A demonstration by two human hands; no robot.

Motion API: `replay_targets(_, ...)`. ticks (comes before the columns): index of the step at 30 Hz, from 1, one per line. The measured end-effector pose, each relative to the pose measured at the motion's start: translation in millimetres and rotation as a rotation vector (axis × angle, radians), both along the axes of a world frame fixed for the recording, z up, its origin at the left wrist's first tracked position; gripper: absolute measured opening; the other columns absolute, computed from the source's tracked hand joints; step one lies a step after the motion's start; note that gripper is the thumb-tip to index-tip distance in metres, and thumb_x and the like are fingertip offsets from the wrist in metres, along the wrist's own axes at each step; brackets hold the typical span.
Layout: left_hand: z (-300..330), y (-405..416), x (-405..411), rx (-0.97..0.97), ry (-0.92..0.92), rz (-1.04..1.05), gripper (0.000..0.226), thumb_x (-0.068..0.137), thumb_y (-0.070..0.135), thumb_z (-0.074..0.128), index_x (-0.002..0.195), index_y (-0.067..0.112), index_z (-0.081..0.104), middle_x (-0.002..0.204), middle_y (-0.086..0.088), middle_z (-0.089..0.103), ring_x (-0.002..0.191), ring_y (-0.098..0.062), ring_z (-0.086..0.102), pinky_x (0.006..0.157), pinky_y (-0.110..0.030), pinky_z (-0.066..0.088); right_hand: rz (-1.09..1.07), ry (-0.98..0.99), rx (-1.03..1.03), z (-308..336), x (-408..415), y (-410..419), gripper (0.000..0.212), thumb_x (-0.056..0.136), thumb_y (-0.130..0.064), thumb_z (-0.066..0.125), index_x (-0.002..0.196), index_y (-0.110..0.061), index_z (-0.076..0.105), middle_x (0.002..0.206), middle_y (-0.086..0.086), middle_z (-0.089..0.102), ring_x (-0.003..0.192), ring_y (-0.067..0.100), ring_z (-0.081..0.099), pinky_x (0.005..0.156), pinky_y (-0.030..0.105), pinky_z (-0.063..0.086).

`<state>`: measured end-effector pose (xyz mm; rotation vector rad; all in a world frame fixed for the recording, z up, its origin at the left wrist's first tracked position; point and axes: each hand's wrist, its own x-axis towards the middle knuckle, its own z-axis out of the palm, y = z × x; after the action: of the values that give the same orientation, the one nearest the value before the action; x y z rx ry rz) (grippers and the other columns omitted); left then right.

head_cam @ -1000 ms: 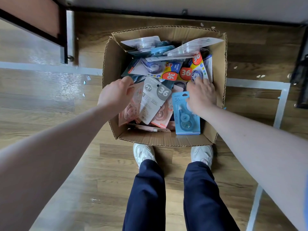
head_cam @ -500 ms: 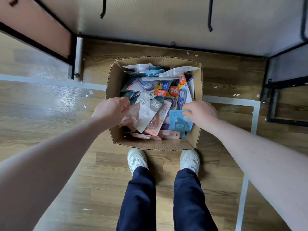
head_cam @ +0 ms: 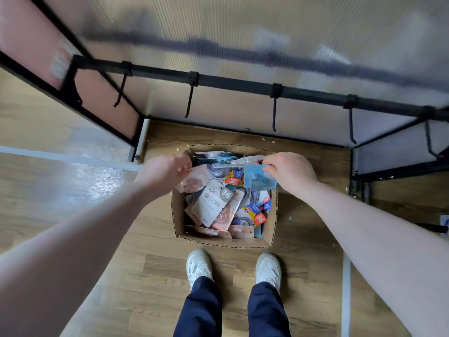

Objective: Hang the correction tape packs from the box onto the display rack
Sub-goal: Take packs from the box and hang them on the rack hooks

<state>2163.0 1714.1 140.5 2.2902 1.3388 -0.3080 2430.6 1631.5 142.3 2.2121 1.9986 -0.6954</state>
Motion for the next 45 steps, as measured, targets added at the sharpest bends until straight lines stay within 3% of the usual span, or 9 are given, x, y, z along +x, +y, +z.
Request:
replay_targets(3,33.6,6.5,4.1,0.054,-0.042,0.021,0.011,0.090,0.028,0.057,0.095,0.020,0.062,0.089,0.002,0.065,0.081,-0.023,0.060,0.066,-0.031,0.049,0.024,0.010,0.061,40.1,2.8,8.2,0.022,0.098,-0.027,0.042,0.083,-0.021,0.058,0.094,0.004,0.066,0.078,0.019,0.049,0.057,0.027,0.029)
replay_targets(7,74.7,12.6,7.2,0.113,-0.102,0.057,0.009,0.088,0.027,0.059,0.092,0.019,0.063,0.080,0.009,0.058,0.078,-0.019,0.057,0.062,-0.027,0.043,0.053,0.006,0.141,88.4,9.4,14.0,0.023,0.097,-0.026,0.044,0.095,-0.018,0.065,0.104,0.004,0.067,0.080,0.016,0.046,0.049,0.022,0.023)
replay_targets(10,107.5,15.8,9.1,0.162,-0.106,0.077,0.009,0.088,0.028,0.059,0.092,0.021,0.063,0.080,0.011,0.059,0.073,-0.014,0.053,0.058,-0.025,0.035,0.050,0.018,0.181,120.6,14.5,15.3,0.021,0.097,-0.025,0.045,0.092,-0.018,0.064,0.105,0.004,0.067,0.086,0.018,0.053,0.051,0.024,0.030)
replay_targets(13,147.6,17.9,11.6,0.176,-0.112,0.067,0.009,0.090,0.029,0.058,0.093,0.022,0.062,0.081,0.010,0.059,0.060,-0.006,0.051,0.059,-0.024,0.040,0.040,0.028,0.213,155.3,16.3,13.6,0.021,0.096,-0.026,0.046,0.093,-0.018,0.065,0.107,0.003,0.067,0.090,0.018,0.056,0.051,0.020,0.031)
replay_targets(19,234.4,22.7,17.4,0.279,-0.089,0.019,0.013,0.090,0.032,0.058,0.098,0.023,0.062,0.088,0.008,0.063,0.076,-0.013,0.053,0.062,-0.025,0.039,0.086,0.005,0.275,235.6,13.7,12.0,0.019,0.097,-0.030,0.045,0.098,-0.022,0.062,0.108,-0.001,0.065,0.088,0.014,0.054,0.048,0.016,0.022)
replay_targets(27,341.6,25.2,19.4,0.421,-0.128,0.007,0.016,0.090,0.032,0.056,0.102,0.024,0.062,0.097,0.006,0.066,0.087,-0.017,0.061,0.066,-0.026,0.043,0.064,-0.014,0.329,338.5,15.9,25.0,0.021,0.095,-0.025,0.045,0.074,-0.024,0.047,0.075,-0.005,0.054,0.073,0.019,0.049,0.053,0.026,0.030)
replay_targets(32,396.7,30.0,11.7,0.479,-0.175,0.034,0.013,0.088,0.033,0.057,0.098,0.027,0.063,0.094,0.009,0.067,0.088,-0.017,0.061,0.065,-0.025,0.040,0.043,-0.020,0.387,395.2,18.2,30.0,0.039,0.094,-0.022,0.046,0.058,-0.024,0.032,0.060,-0.005,0.043,0.064,0.020,0.047,0.051,0.031,0.025)
replay_targets(36,443.4,34.5,7.2,0.532,-0.188,0.042,0.015,0.089,0.035,0.057,0.099,0.026,0.065,0.095,0.009,0.067,0.088,-0.016,0.061,0.064,-0.025,0.041,0.061,-0.023,0.462,438.0,18.3,31.3,0.026,0.097,-0.026,0.045,0.073,-0.020,0.052,0.074,-0.005,0.058,0.068,0.015,0.053,0.050,0.026,0.029)
replay_targets(45,531.4,44.9,6.3,0.652,-0.360,0.075,0.014,0.087,0.030,0.062,0.097,0.024,0.069,0.092,0.008,0.069,0.084,-0.014,0.063,0.068,-0.025,0.047,0.089,-0.086,0.616,512.6,14.3,39.5,0.021,0.098,-0.029,0.045,0.082,-0.022,0.056,0.076,-0.009,0.056,0.071,0.014,0.054,0.049,0.020,0.028)
